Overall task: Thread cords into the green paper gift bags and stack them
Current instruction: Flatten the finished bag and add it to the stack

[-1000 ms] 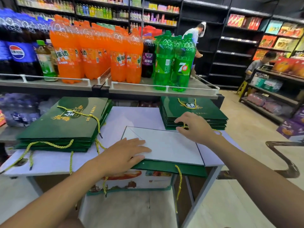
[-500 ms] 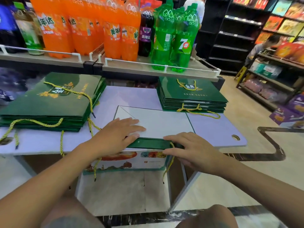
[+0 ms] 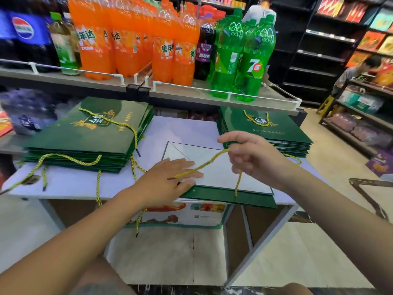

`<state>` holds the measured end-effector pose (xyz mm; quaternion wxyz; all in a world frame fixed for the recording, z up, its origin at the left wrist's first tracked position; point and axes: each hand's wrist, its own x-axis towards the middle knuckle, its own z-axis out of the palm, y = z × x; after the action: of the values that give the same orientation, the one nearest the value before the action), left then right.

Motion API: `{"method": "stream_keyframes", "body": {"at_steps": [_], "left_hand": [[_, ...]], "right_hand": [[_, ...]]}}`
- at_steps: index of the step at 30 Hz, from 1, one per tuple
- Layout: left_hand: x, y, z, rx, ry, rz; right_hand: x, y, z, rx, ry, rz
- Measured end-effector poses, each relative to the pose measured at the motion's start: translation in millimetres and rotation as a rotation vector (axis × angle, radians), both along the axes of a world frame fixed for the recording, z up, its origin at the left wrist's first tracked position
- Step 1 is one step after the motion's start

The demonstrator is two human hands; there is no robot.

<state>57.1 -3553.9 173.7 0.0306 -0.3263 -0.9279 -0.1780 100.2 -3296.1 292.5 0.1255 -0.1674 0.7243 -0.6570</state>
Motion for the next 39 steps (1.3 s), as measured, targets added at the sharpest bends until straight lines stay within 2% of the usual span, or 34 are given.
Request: {"method": "stream_keyframes", "body": {"at_steps": [11, 14, 18, 22, 24, 26, 30, 39], "left_hand": [[4, 0, 4, 0.000, 0.008, -0.010], [6, -1, 4, 0.091, 0.004, -0.001], [12, -5, 16, 0.301, -0.056, 0.001], [20, -18, 32, 0.096, -0.145, -0.079], [23, -21, 33, 0.059, -0.195, -0.105], [26, -19, 28, 0.076, -0.220, -0.123], [27, -16, 20, 0.166, -0.232, -0.105], [28, -17, 13, 0.202, -0.198, -0.054]], "right_hand": [[-46, -10, 82, 0.104, 0.137, -0.068], [-52, -11, 84, 0.185, 0.170, -0.121], [-44, -16, 64, 0.354, 0.241, -0.135], [-21, -23, 28, 0.553, 0.197, -0.047], [-13, -25, 6, 0.616, 0.224, -0.048], [-7, -24, -14, 0.691, 0.274, -0.051], [0, -20, -41, 0.716, 0.275, 0.007], [-1, -11, -46, 0.953, 0.556, 0.122]]}}
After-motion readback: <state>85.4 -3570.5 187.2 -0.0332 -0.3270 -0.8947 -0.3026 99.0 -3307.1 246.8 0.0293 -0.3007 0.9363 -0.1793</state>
